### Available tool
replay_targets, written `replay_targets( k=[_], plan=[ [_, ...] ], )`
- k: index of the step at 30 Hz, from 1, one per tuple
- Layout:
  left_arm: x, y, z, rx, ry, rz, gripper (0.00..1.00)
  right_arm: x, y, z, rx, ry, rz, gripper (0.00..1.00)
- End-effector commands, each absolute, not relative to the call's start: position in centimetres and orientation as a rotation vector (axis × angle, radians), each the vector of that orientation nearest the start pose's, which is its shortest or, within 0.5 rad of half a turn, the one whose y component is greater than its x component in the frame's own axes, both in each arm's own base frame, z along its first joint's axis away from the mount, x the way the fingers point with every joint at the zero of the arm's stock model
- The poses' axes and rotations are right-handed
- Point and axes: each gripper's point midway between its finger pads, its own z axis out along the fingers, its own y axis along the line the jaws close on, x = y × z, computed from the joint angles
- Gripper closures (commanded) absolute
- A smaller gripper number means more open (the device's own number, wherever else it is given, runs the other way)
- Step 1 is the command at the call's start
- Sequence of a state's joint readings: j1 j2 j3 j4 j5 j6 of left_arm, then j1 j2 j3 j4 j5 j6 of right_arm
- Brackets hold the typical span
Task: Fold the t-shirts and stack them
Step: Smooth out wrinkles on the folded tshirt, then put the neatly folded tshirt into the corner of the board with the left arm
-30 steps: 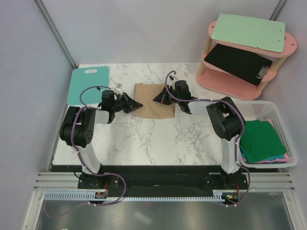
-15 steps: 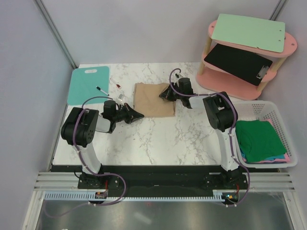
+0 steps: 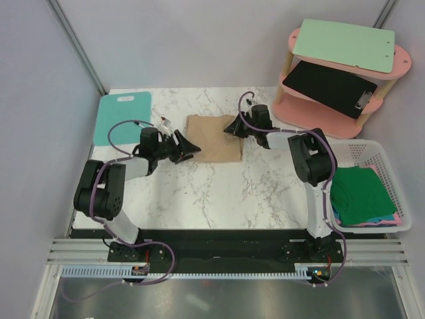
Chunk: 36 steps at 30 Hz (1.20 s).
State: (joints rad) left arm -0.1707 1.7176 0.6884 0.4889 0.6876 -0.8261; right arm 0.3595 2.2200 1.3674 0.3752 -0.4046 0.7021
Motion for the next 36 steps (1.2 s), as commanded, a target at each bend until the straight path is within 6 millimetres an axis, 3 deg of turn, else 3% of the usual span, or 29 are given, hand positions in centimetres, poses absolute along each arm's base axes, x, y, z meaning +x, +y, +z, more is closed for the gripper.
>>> replay_targets(
  k=[1, 2, 3, 4, 5, 6, 7, 8, 9, 10, 13, 17, 19, 20, 24, 27, 28, 30, 31, 35, 36],
  plan=[
    [38.6, -17.1, 13.5, -0.098, 2.195, -0.942, 0.18, 50.0, 27.3, 13.6, -0.003, 2.033, 0.988, 0.82],
    [38.3, -16.3, 13.2, -0.117, 2.248, -0.876, 0.08, 49.3, 26.9, 13.3, -0.002, 2.063, 0.961, 0.8],
    [38.7, -15.7, 13.3, -0.122, 2.262, -0.817, 0.03, 49.0, 26.5, 14.7, -0.034, 2.039, 0.935, 0.74],
    [40.4, -14.7, 14.7, -0.122, 2.233, -0.722, 0.01, 49.0, 25.8, 14.9, -0.019, 2.041, 0.892, 0.71],
    [41.0, -14.3, 14.2, -0.138, 2.261, -0.681, 0.0, 48.3, 25.3, 14.2, -0.016, 2.078, 0.857, 0.68],
    [40.9, -13.9, 13.6, -0.151, 2.309, -0.643, 0.0, 48.0, 24.8, 15.1, -0.016, 2.067, 0.831, 0.64],
    [42.4, -13.6, 14.8, -0.147, 2.286, -0.608, 0.0, 48.0, 24.0, 15.1, -0.019, 2.069, 0.778, 0.61],
    [42.9, -13.5, 13.4, -0.158, 2.328, -0.59, 0.0, 47.4, 23.4, 14.3, -0.007, 2.098, 0.745, 0.59],
    [43.0, -13.3, 12.5, -0.182, 2.373, -0.564, 0.0, 47.2, 22.9, 14.7, -0.002, 2.093, 0.719, 0.54],
    [44.2, -13.2, 13.1, -0.188, 2.361, -0.548, 0.0, 46.9, 22.5, 14.6, -0.015, 2.101, 0.687, 0.52],
    [45.3, -13.2, 10.7, -0.235, 2.425, -0.527, 0.0, 46.4, 20.5, 14.1, 0.018, 2.137, 0.564, 0.42],
    [45.4, -13.2, 7.4, -0.259, 2.525, -0.479, 0.01, 45.7, 17.9, 13.5, 0.057, 2.165, 0.409, 0.29],
    [45.0, -13.5, 5.9, -0.247, 2.572, -0.471, 0.06, 45.7, 16.9, 13.8, 0.079, 2.159, 0.358, 0.21],
    [44.8, -13.7, 5.4, -0.244, 2.585, -0.475, 0.14, 45.6, 16.7, 13.7, 0.084, 2.161, 0.347, 0.19],
    [44.3, -15.1, 4.1, -0.206, 2.62, -0.503, 0.28, 45.5, 16.5, 13.2, 0.095, 2.175, 0.337, 0.16],
    [44.3, -16.4, 3.4, -0.181, 2.629, -0.525, 0.52, 45.3, 16.7, 12.5, 0.093, 2.194, 0.346, 0.16],
    [44.3, -16.8, 3.0, -0.176, 2.636, -0.528, 0.68, 45.2, 16.7, 12.1, 0.096, 2.206, 0.349, 0.15],
    [44.7, -17.3, 2.9, -0.178, 2.635, -0.539, 0.84, 45.0, 16.8, 11.5, 0.097, 2.221, 0.357, 0.15],
    [44.7, -17.4, 2.7, -0.181, 2.64, -0.539, 0.98, 44.9, 16.9, 11.2, 0.093, 2.23, 0.362, 0.15],
    [44.4, -16.7, 2.3, -0.205, 2.648, -0.5, 0.98, 44.3, 17.0, 10.1, 0.093, 2.262, 0.371, 0.14],
    [43.5, -16.3, 1.9, -0.209, 2.669, -0.478, 0.98, 44.2, 17.0, 10.0, 0.089, 2.266, 0.374, 0.14]
  ],
)
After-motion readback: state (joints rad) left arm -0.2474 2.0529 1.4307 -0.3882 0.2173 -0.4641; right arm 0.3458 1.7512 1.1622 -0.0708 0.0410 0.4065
